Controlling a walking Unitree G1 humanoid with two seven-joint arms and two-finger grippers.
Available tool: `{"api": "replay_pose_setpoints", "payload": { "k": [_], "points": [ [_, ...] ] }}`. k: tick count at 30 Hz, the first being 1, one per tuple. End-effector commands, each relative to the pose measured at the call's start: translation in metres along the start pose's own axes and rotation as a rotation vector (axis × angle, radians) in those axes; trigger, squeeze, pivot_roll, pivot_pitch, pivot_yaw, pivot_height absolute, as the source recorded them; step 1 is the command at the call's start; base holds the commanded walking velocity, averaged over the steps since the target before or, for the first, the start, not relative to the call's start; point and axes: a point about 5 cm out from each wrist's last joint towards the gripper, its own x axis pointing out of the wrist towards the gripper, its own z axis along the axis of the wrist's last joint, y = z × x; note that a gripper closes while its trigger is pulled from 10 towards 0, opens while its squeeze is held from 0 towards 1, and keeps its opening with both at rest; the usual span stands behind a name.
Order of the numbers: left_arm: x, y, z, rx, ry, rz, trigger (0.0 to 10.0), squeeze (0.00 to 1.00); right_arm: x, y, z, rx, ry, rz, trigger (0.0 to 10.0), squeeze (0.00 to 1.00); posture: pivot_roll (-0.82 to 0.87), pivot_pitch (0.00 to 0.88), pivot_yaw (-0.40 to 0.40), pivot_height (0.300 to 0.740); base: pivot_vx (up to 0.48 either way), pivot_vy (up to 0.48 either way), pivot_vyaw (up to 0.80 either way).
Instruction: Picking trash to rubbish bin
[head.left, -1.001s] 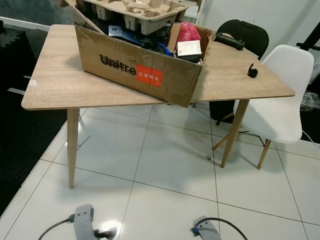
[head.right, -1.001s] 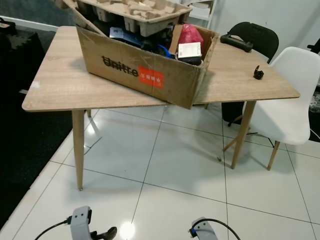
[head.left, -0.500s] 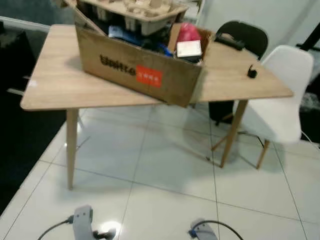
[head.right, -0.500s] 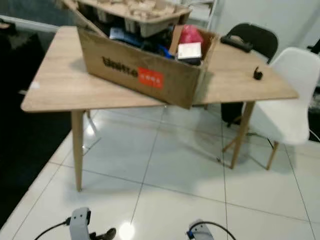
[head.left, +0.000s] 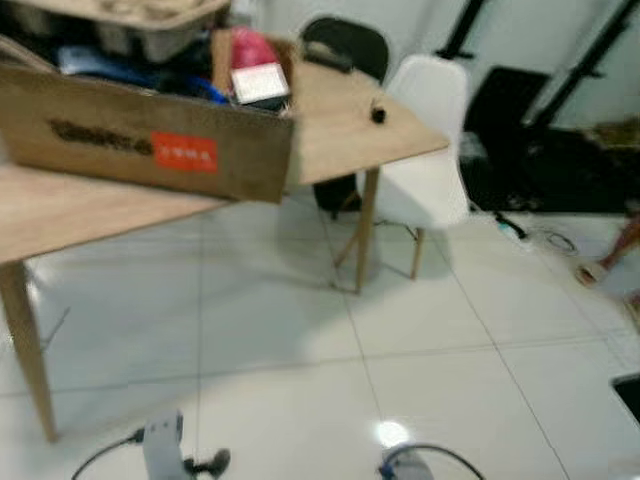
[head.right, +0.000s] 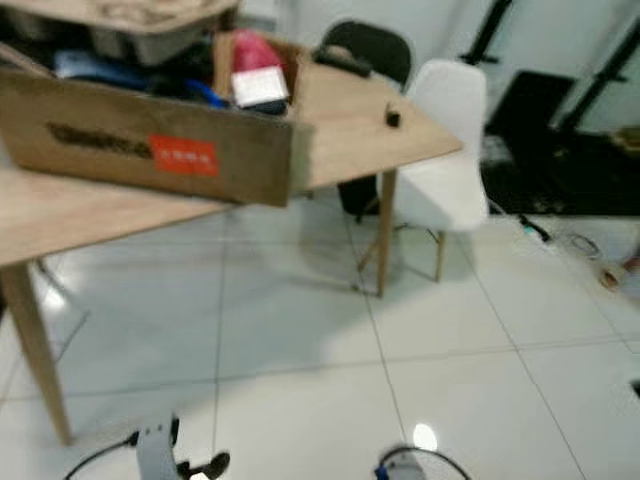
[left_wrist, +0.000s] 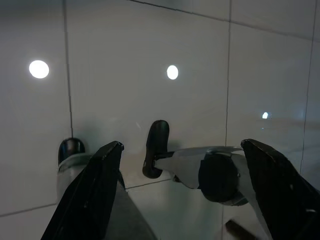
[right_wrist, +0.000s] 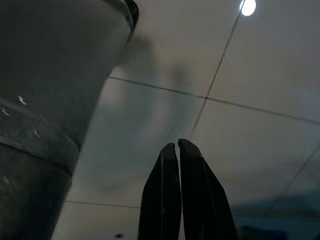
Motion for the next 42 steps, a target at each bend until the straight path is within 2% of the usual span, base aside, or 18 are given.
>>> {"api": "replay_pose_setpoints", "payload": {
  "k": [1, 11, 19, 24, 25, 26, 29, 31, 34, 36, 37, 39, 40, 41, 42],
  "points": [
    [-0.001, -0.002, -0.009, -0.009, 0.033, -0.002, 10.0, 0.00, 0.000, -0.001, -0.008, 0.006, 0.031, -0.007, 10.0, 0.00, 0.26, 0.092, -0.120, 0.740, 0.000, 0.000, -0.77],
    [0.000, -0.002, -0.007, -0.006, 0.029, -0.002, 10.0, 0.00, 0.002, 0.008, 0.008, -0.013, 0.009, 0.005, 10.0, 0.00, 0.26, 0.078, -0.126, 0.740, 0.000, 0.000, -0.77],
    [0.000, -0.002, -0.006, -0.007, 0.025, -0.006, 10.0, 0.00, 0.002, 0.011, 0.005, -0.014, 0.016, 0.010, 10.0, 0.00, 0.26, 0.084, -0.122, 0.740, 0.000, 0.000, -0.77],
    [-0.001, 0.004, 0.002, -0.040, -0.024, 0.021, 10.0, 0.00, -0.001, -0.003, -0.006, -0.012, 0.032, -0.007, 10.0, 0.00, 0.25, 0.083, -0.127, 0.740, 0.000, 0.000, -0.77],
    [-0.004, 0.012, 0.007, -0.055, -0.047, 0.054, 10.0, 0.00, -0.005, -0.020, -0.013, -0.009, 0.042, -0.032, 10.0, 0.00, 0.24, 0.091, -0.133, 0.740, 0.000, 0.000, -0.78],
    [-0.004, 0.012, 0.007, -0.055, -0.047, 0.054, 10.0, 0.00, -0.005, -0.020, -0.013, -0.009, 0.042, -0.032, 10.0, 0.00, 0.24, 0.091, -0.133, 0.740, 0.000, 0.000, -0.78],
    [-0.007, 0.020, 0.010, -0.076, -0.066, 0.097, 10.0, 0.00, -0.010, -0.038, -0.020, -0.008, 0.054, -0.066, 10.0, 0.00, 0.25, 0.095, -0.128, 0.740, 0.000, 0.000, -0.78],
    [-0.008, 0.021, 0.009, -0.079, -0.067, 0.100, 10.0, 0.00, -0.011, -0.041, -0.021, -0.008, 0.057, -0.073, 10.0, 0.00, 0.25, 0.095, -0.128, 0.740, 0.000, 0.000, -0.78],
    [-0.009, 0.020, 0.003, -0.086, -0.053, 0.098, 10.0, 0.00, -0.011, -0.041, -0.019, -0.007, 0.054, -0.077, 10.0, 0.00, 0.26, 0.090, -0.126, 0.740, 0.000, 0.000, -0.78],
    [-0.010, 0.019, -0.007, -0.101, -0.022, 0.106, 10.0, 0.00, -0.006, -0.028, -0.011, -0.017, 0.049, -0.081, 10.0, 0.00, 0.26, 0.086, -0.122, 0.740, 0.000, 0.000, -0.78],
    [-0.010, 0.019, -0.007, -0.101, -0.022, 0.106, 10.0, 0.00, -0.006, -0.028, -0.011, -0.017, 0.049, -0.081, 10.0, 0.00, 0.26, 0.086, -0.122, 0.740, 0.000, 0.000, -0.78],
    [-0.012, 0.015, -0.025, -0.114, 0.027, 0.107, 10.0, 0.00, -0.003, -0.018, 0.003, -0.001, 0.025, -0.094, 10.0, 0.00, 0.24, 0.104, -0.139, 0.740, 0.000, 0.000, -0.78],
    [-0.012, 0.015, -0.025, -0.114, 0.027, 0.107, 10.0, 0.00, -0.003, -0.018, 0.003, -0.001, 0.025, -0.094, 10.0, 0.00, 0.24, 0.104, -0.139, 0.740, 0.000, 0.000, -0.78],
    [-0.013, 0.010, -0.035, -0.112, 0.048, 0.115, 10.0, 0.00, -0.003, -0.020, 0.013, -0.001, 0.002, -0.107, 10.0, 0.00, 0.25, 0.105, -0.142, 0.740, 0.000, 0.000, -0.78],
    [-0.013, 0.009, -0.037, -0.118, 0.049, 0.121, 10.0, 0.00, -0.004, -0.023, 0.015, -0.011, -0.001, -0.114, 10.0, 0.00, 0.24, 0.103, -0.140, 0.740, 0.000, 0.000, -0.78]
  ]
}}
